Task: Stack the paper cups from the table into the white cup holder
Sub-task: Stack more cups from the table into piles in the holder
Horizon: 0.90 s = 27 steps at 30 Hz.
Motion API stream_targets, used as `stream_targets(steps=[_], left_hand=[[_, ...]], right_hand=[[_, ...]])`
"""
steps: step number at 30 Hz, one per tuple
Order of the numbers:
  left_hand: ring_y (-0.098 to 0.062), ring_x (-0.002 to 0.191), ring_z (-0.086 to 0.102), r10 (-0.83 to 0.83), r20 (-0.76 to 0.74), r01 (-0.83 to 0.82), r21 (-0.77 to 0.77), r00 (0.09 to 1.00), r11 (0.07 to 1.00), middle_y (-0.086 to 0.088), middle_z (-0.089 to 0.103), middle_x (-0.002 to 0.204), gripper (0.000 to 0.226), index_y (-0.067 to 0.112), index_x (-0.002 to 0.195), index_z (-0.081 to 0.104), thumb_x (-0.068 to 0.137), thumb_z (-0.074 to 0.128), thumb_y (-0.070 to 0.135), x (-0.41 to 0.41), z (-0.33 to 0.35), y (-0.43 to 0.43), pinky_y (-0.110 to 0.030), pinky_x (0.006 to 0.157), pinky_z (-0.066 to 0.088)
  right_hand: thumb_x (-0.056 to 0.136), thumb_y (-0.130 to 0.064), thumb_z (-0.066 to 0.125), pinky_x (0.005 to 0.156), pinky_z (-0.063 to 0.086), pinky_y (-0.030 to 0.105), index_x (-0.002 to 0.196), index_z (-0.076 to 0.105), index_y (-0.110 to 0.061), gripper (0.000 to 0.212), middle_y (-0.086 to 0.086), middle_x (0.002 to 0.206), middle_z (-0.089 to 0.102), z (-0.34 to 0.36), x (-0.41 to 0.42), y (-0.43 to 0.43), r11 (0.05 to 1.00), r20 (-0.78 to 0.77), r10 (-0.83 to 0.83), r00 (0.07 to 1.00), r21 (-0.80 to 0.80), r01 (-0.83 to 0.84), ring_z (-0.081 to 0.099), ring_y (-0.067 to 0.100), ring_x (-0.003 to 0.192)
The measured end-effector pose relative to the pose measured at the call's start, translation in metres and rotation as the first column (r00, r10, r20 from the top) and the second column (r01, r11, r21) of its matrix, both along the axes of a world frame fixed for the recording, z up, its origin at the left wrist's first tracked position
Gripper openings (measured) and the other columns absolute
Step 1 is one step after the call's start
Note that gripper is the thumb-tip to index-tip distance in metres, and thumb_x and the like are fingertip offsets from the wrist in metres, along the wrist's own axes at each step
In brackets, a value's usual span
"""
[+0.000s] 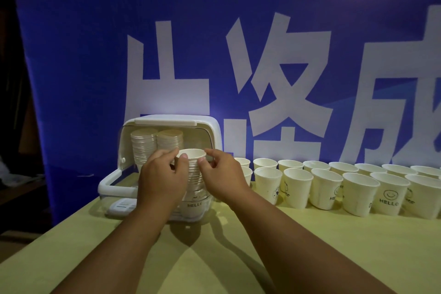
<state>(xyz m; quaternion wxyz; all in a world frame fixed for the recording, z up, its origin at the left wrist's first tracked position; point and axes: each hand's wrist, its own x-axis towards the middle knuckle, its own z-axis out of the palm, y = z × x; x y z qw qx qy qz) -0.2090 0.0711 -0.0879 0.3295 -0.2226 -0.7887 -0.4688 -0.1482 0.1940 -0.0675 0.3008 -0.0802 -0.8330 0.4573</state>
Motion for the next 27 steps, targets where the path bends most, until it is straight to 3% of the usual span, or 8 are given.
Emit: stream_targets(steps=[4,7,11,15,18,21,25,27], left_hand=[[-0.022,0.099,0.063,0.006,0.028,-0.006,-0.001,1.000,1.000,-0.002,0.068,0.114,0.034,0.017,0.122,0.070,0.100,0.055,0.037,0.001,0.002,0.001,-0.039,0.077,0.058],[-0.021,0.105,0.057,0.078,-0.041,-0.079,-0.028,0.996,0.996,0.002,0.062,0.118,0.031,0.021,0.122,0.063,0.098,0.056,0.039,0.011,0.004,0.001,-0.040,0.081,0.053],[-0.019,0.081,0.053,0.092,-0.221,-0.112,-0.078,0.971,0.991,0.004,0.056,0.087,0.013,0.021,0.086,0.055,0.094,0.060,0.030,0.031,0.009,0.005,-0.036,0.065,0.050],[-0.017,0.056,0.050,-0.066,-0.057,0.056,-0.165,0.996,0.985,0.007,0.050,0.057,0.038,0.022,0.062,0.051,0.097,0.057,0.033,0.059,0.012,0.031,-0.027,0.050,0.035],[-0.012,0.060,0.054,-0.139,0.066,0.152,-0.260,0.988,0.954,0.007,0.056,0.061,0.036,0.024,0.064,0.054,0.098,0.056,0.037,0.081,0.014,0.056,-0.025,0.051,0.036],[-0.012,0.063,0.055,-0.175,0.111,0.202,-0.316,0.978,0.927,0.006,0.058,0.065,0.033,0.023,0.067,0.057,0.097,0.058,0.037,0.104,0.015,0.083,-0.027,0.055,0.043],[-0.014,0.063,0.056,-0.249,0.162,0.292,-0.344,0.955,0.893,0.004,0.059,0.064,0.031,0.023,0.067,0.057,0.096,0.057,0.036,0.140,0.016,0.127,-0.031,0.054,0.048],[-0.015,0.061,0.055,-0.286,0.180,0.334,-0.365,0.941,0.869,0.003,0.060,0.064,0.030,0.022,0.067,0.057,0.095,0.057,0.035,0.160,0.017,0.152,-0.031,0.052,0.042]], right_hand=[[0.099,-0.035,0.058,0.087,0.053,0.028,0.144,0.050,-0.029,0.046,-0.001,0.139,0.060,-0.001,0.001,0.001,1.000,0.008,-0.004,1.000,0.013,0.003,0.062,0.018,0.118],[0.098,-0.035,0.060,0.076,0.053,0.022,0.132,0.058,-0.028,0.035,-0.001,0.118,0.068,0.004,0.008,0.006,1.000,-0.001,-0.026,1.000,0.001,0.026,0.066,0.015,0.100],[0.097,-0.027,0.060,0.069,0.055,0.025,0.092,0.070,-0.020,0.013,-0.006,0.081,0.067,0.010,0.025,0.021,0.990,-0.072,-0.143,0.987,0.006,0.144,0.065,0.013,0.077],[0.097,-0.026,0.060,0.062,0.051,0.021,0.086,0.068,-0.020,0.015,-0.004,0.078,0.066,0.011,0.057,0.046,0.969,-0.055,-0.240,0.969,0.043,0.243,0.063,0.011,0.074],[0.097,-0.025,0.061,0.061,0.053,0.022,0.084,0.068,-0.023,0.014,-0.005,0.076,0.066,0.006,0.088,0.072,0.952,-0.037,-0.298,0.954,0.066,0.300,0.064,0.012,0.072],[0.097,-0.025,0.061,0.056,0.045,0.016,0.088,0.068,-0.024,0.012,-0.007,0.077,0.067,0.002,0.125,0.103,0.932,-0.022,-0.350,0.936,0.095,0.351,0.064,0.010,0.071],[0.096,-0.025,0.063,0.059,0.047,0.018,0.089,0.071,-0.023,0.010,-0.008,0.077,0.067,-0.002,0.175,0.146,0.895,-0.021,-0.424,0.906,0.142,0.422,0.064,0.010,0.072],[0.095,-0.024,0.064,0.059,0.047,0.017,0.086,0.069,-0.025,0.010,-0.009,0.075,0.066,-0.005,0.202,0.171,0.867,-0.027,-0.472,0.881,0.168,0.469,0.064,0.010,0.069]])
